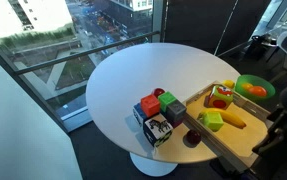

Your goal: Put the grey block in the box

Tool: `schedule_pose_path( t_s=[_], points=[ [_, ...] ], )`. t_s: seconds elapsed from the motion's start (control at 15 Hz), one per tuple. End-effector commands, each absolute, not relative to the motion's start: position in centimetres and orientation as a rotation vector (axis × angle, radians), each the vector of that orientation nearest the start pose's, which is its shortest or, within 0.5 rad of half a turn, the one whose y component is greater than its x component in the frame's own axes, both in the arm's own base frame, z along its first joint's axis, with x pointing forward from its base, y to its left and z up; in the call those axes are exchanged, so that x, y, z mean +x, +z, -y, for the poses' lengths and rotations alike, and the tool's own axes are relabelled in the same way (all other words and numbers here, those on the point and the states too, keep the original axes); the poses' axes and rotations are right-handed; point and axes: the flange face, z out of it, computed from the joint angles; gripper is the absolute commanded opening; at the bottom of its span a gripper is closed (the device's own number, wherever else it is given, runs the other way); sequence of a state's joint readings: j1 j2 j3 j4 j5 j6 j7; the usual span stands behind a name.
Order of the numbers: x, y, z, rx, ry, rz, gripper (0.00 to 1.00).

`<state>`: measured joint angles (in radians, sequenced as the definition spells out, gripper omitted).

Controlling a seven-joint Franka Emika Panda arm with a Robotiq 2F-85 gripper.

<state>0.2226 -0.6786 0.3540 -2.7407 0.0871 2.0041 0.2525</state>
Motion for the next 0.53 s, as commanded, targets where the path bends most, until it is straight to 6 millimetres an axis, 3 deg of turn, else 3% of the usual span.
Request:
schedule_pose_path(
  t_s=[0.0, 0.47],
  points=[
    [27.7, 39.9, -17.5, -3.288, 0.045, 0.331, 1.00],
    [28.8, 40.0, -18.2, -3.277, 0.042, 0.329, 1.00]
  ],
)
